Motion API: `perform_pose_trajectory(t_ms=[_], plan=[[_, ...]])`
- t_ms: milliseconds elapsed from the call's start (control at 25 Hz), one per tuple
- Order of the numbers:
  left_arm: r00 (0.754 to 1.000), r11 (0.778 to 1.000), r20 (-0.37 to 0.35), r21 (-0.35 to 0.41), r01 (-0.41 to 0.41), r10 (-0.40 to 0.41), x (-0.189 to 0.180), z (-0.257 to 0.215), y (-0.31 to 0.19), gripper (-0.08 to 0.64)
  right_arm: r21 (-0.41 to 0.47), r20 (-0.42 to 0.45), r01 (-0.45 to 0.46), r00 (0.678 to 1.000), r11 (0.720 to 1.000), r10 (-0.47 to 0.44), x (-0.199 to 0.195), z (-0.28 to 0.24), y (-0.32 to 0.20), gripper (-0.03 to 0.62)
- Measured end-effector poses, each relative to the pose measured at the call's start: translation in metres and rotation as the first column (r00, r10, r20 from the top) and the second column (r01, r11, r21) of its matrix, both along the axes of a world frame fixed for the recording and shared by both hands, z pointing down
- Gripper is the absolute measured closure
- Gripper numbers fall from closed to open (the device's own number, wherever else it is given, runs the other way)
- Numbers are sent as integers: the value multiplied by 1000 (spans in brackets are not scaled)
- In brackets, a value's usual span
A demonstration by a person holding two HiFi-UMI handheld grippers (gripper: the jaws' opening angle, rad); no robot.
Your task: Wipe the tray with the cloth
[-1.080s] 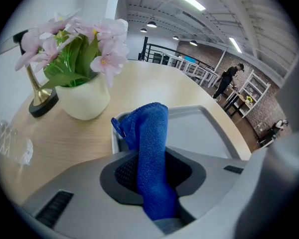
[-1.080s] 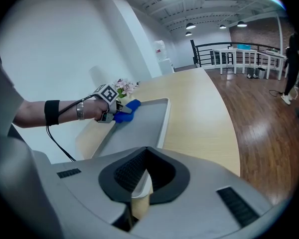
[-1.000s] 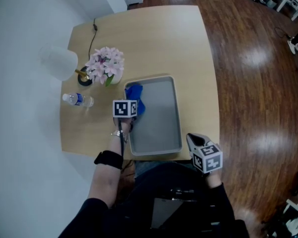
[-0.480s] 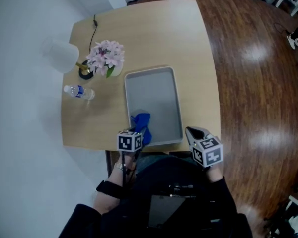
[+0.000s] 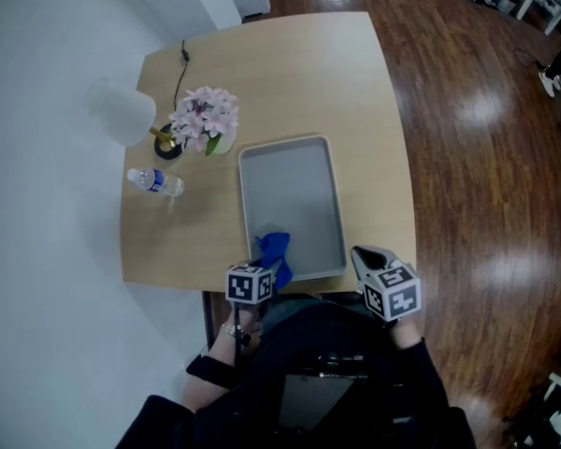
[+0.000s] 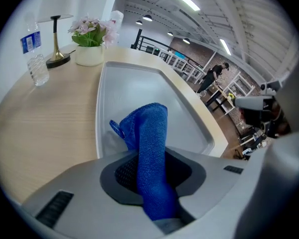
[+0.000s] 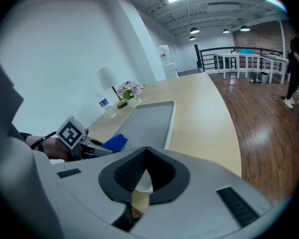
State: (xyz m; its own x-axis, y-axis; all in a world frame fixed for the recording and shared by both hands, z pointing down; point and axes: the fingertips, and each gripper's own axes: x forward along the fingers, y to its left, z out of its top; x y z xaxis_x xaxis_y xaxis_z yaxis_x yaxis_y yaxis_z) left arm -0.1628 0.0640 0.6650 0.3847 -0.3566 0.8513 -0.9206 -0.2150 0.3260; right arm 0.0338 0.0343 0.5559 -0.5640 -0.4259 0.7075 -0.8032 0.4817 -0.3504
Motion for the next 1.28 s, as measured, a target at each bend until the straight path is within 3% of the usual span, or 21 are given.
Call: perform_pose_trajectory(t_ms=[120,360,640,760,1040,1280], plan=[[1000,999,-27,50,8,-7,9,-10,-37,446,-1,-2,-8,1000,1000,8,4,0,-1,588],[1000,988,0,151,24,-24,11,-19,-172,446,-11,-6,-35,999,999,34,12,2,-4,588],[995,986,49,145,80,-87,-6,-9,-277,446,-16,-13,-75,997,997,75,28,5,-10,588],[995,987,45,138,82,-89,-7,-2,-286,446,-18,-15,-92,996,996,91,34,7,-13,588],[993,987,113,159,27,-45,-4,0,-282,446,-24,-19,-66,998,998,66,28,9,-15,588],[995,987,21,129,97,-101,4,-2,-244,446,-15,-16,-31,999,999,31,16,6,-9,588]])
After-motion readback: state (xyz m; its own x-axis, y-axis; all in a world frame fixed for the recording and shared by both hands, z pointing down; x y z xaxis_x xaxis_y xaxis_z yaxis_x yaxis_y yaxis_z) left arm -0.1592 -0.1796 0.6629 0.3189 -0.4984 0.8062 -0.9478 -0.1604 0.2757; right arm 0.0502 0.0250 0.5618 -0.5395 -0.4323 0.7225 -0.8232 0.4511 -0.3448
